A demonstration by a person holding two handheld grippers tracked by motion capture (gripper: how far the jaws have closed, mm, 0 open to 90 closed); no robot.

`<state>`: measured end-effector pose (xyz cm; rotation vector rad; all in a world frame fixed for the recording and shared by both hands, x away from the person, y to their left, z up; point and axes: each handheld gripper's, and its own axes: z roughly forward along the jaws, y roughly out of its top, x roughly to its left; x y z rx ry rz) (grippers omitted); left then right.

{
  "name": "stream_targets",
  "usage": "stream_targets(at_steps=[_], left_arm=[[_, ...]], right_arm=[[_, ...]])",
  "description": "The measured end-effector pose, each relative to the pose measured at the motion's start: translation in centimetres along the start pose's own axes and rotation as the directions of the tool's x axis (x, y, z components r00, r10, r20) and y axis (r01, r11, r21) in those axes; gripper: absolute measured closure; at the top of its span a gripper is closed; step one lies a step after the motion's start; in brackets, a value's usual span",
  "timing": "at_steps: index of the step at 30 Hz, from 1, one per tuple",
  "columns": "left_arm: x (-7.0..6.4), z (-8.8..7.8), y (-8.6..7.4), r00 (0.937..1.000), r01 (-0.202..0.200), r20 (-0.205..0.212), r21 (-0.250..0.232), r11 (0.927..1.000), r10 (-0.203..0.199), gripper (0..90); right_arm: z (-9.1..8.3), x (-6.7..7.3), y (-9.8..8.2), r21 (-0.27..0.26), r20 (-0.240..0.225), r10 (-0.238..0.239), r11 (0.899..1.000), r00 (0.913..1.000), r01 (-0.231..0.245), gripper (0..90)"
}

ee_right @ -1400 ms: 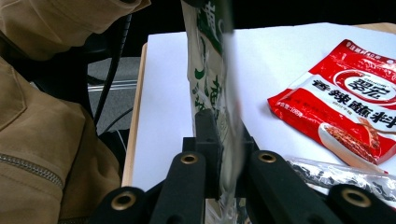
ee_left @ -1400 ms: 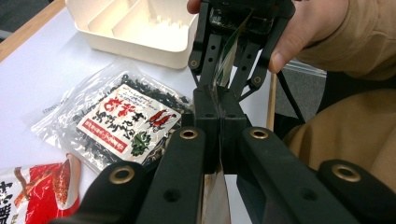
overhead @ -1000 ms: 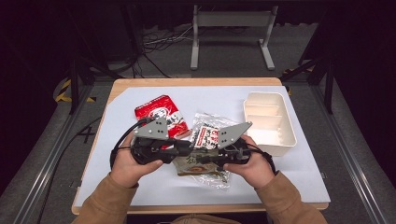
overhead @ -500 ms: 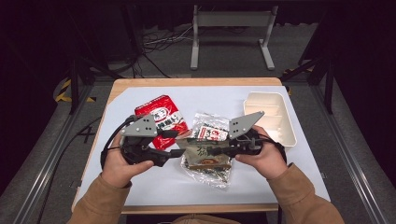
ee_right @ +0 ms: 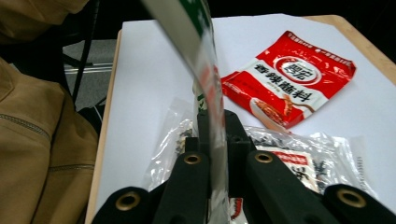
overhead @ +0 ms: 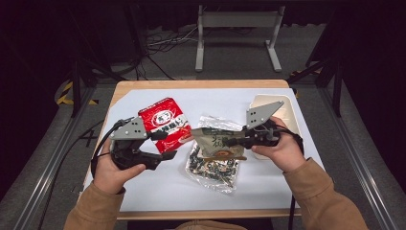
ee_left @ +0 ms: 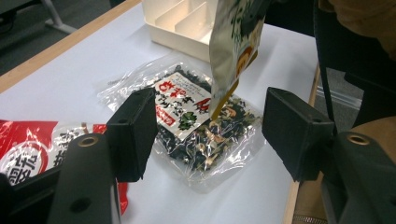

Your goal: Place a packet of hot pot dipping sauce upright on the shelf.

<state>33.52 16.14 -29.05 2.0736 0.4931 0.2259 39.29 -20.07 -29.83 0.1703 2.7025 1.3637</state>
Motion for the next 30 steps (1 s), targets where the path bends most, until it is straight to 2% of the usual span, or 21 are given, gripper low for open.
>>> stream_targets(at_steps=[12, 16, 30], left_arm=[[0.5, -0.6, -1.2, 0.9988, 0.030, -0.038, 0.003, 0.9995, -0.030, 34.9], [0.8, -0.7, -1.5, 0.9983, 0.042, -0.040, 0.004, 0.9991, -0.042, 34.8], [1.4, -1.0, -2.5, 0.9962, 0.068, -0.054, -0.003, 0.9977, -0.068, 34.1]], right_arm=[[-2.8, -2.8, 0.1, -0.003, 0.077, 0.008, 1.000, 0.9970, -0.007, 88.7], [-3.5, -3.3, 0.2, -0.009, 0.093, 0.007, 1.000, 0.9956, -0.006, 88.7], [-6.1, -6.1, -0.7, -0.035, 0.174, 0.016, 0.999, 0.9845, -0.010, 88.8]])
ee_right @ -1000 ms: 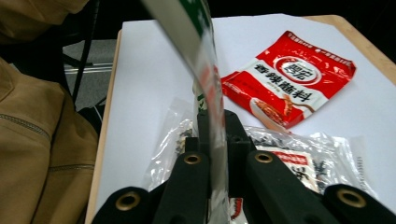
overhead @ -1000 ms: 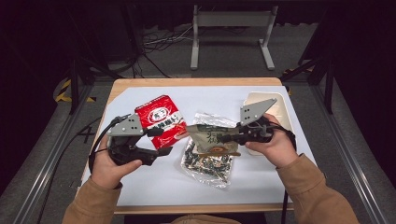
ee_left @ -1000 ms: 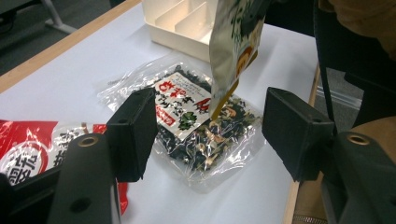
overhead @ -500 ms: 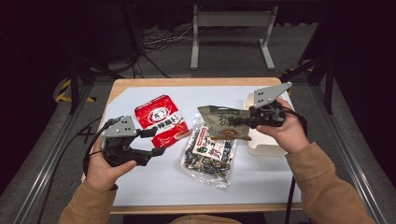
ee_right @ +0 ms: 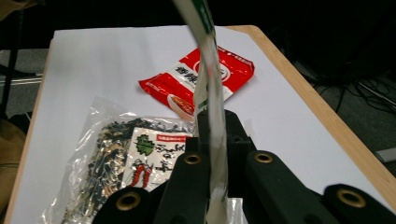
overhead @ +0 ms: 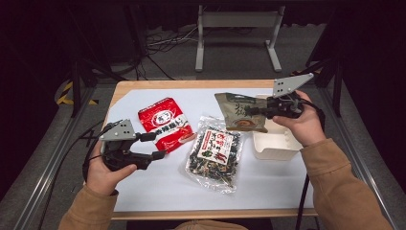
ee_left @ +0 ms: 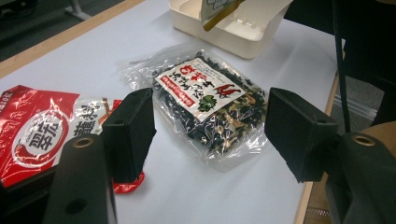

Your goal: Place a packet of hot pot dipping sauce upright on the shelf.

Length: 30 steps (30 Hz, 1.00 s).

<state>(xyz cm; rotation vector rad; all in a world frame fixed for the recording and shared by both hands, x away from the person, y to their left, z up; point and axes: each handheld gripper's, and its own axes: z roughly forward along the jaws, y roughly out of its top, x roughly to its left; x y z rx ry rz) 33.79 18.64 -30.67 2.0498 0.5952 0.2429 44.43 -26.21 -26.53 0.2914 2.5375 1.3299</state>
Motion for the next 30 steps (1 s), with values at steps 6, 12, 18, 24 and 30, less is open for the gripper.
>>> stream_targets(at_steps=[6, 12, 18, 24, 30], left_arm=[[0.6, -0.3, -0.9, 0.9996, 0.025, -0.015, 0.003, 0.9997, -0.025, 34.1], [1.1, -0.8, -1.9, 0.9982, 0.048, -0.037, 0.001, 0.9989, -0.048, 34.1], [1.7, -1.0, -2.9, 0.9956, 0.073, -0.058, -0.003, 0.9973, -0.073, 34.0], [1.9, -1.4, -3.9, 0.9902, 0.098, -0.099, -0.017, 0.9951, -0.099, 34.8], [2.3, -1.4, -4.4, 0.9885, 0.110, -0.103, -0.012, 0.9939, -0.111, 34.9]], right_arm=[[-0.8, -1.4, -1.0, -0.021, 0.046, 0.014, 1.000, 0.9988, -0.013, 88.8], [-1.6, -2.7, -1.6, -0.047, 0.064, 0.027, 0.999, 0.9976, -0.024, 88.9], [-2.0, -3.5, -1.7, -0.062, 0.069, 0.022, 0.998, 0.9974, -0.017, 88.9], [-2.5, -4.6, -2.1, -0.038, 0.097, -0.006, 0.999, 0.9952, 0.010, 89.0], [-2.7, -5.8, -2.7, -0.027, 0.116, -0.013, 0.999, 0.9932, 0.017, 89.0]])
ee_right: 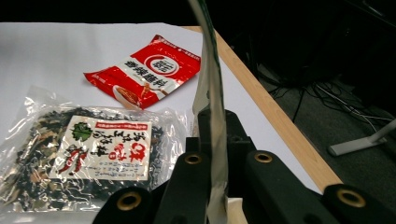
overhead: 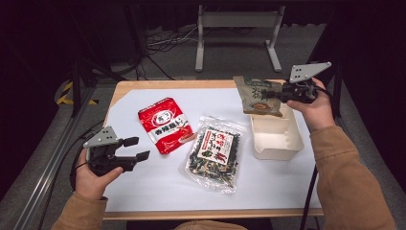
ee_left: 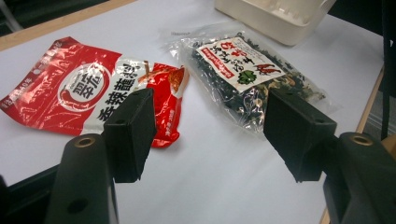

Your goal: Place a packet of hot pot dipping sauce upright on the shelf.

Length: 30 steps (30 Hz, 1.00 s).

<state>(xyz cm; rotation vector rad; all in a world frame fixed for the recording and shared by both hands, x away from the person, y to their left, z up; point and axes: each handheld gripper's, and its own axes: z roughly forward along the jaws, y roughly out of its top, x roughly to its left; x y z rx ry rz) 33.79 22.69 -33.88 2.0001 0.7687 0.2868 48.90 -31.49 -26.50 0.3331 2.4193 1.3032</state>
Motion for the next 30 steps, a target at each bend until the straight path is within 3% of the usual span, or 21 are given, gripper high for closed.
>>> stream_targets(at_steps=[15, 23, 30], left_arm=[[0.3, 0.3, -0.3, 0.9998, 0.021, 0.002, 0.010, 0.9997, -0.021, 34.6], [0.6, 0.6, -0.4, 0.9998, 0.017, 0.002, 0.013, 0.9998, -0.017, 34.9], [0.6, 0.7, -0.4, 0.9997, 0.023, 0.003, 0.012, 0.9997, -0.023, 34.8]], right_arm=[[-0.1, -2.6, -1.3, -0.022, 0.035, 0.029, 0.999, 0.9990, -0.028, 89.1], [0.3, -3.7, -2.3, 0.006, 0.091, 0.025, 1.000, 0.9955, -0.025, 89.1], [0.7, -4.6, -3.3, 0.020, 0.109, 0.030, 0.999, 0.9935, -0.032, 89.1]])
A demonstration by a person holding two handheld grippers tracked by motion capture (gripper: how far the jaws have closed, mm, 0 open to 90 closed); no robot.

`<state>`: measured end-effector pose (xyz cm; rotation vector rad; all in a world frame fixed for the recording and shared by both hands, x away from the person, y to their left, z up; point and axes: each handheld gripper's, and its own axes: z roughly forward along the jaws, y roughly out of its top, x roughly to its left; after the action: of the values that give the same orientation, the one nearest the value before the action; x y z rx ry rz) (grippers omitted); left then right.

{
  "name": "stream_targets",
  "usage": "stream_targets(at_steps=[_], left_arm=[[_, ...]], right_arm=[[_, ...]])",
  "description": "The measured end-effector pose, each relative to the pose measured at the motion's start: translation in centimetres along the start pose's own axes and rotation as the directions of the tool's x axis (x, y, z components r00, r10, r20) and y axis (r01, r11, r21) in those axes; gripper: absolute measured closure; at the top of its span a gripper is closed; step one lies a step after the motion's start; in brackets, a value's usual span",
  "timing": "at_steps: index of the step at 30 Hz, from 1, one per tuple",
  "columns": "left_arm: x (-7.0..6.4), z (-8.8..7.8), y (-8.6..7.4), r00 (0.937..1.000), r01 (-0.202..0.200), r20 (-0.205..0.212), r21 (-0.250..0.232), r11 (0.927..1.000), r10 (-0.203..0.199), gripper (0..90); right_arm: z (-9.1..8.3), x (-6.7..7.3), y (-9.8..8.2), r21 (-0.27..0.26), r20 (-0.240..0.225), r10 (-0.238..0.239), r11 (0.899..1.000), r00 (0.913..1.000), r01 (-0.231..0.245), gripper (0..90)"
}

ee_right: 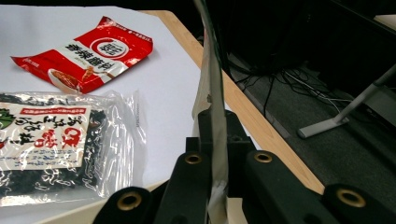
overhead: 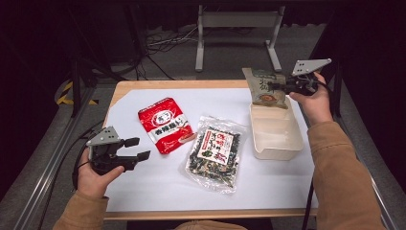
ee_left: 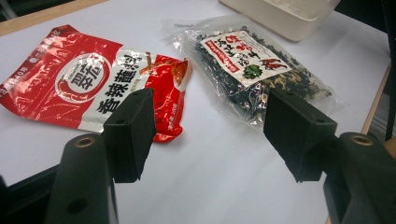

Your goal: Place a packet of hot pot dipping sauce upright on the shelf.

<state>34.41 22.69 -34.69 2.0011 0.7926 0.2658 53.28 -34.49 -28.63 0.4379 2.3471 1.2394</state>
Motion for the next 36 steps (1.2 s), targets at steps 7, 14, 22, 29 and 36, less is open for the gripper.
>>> stream_targets(at_steps=[7, 14, 22, 29, 36], left_arm=[[0.1, 0.0, 0.0, 1.0000, -0.004, 0.000, 0.005, 1.0000, 0.004, 34.8], [0.1, 0.1, -0.1, 1.0000, -0.003, 0.002, 0.008, 1.0000, 0.003, 34.8], [0.1, 0.2, -0.1, 1.0000, 0.007, 0.006, 0.007, 1.0000, -0.007, 34.8], [0.2, 0.2, -0.1, 1.0000, 0.003, 0.007, 0.010, 0.9999, -0.003, 34.9], [0.2, 0.4, -0.1, 0.9999, 0.005, 0.010, 0.010, 0.9999, -0.005, 34.9]], right_arm=[[0.6, -0.7, -0.9, 0.018, 0.007, 0.008, 1.000, 0.9999, -0.008, 89.1], [1.0, -1.3, -1.7, 0.027, 0.019, 0.021, 0.999, 0.9996, -0.022, 89.1], [1.8, -1.8, -2.5, 0.041, 0.023, 0.031, 0.999, 0.9992, -0.032, 88.9], [2.6, -1.8, -2.8, 0.051, 0.012, 0.033, 0.998, 0.9994, -0.033, 88.6], [3.1, -1.7, -3.4, 0.058, 0.011, 0.044, 0.997, 0.9990, -0.045, 88.0]])
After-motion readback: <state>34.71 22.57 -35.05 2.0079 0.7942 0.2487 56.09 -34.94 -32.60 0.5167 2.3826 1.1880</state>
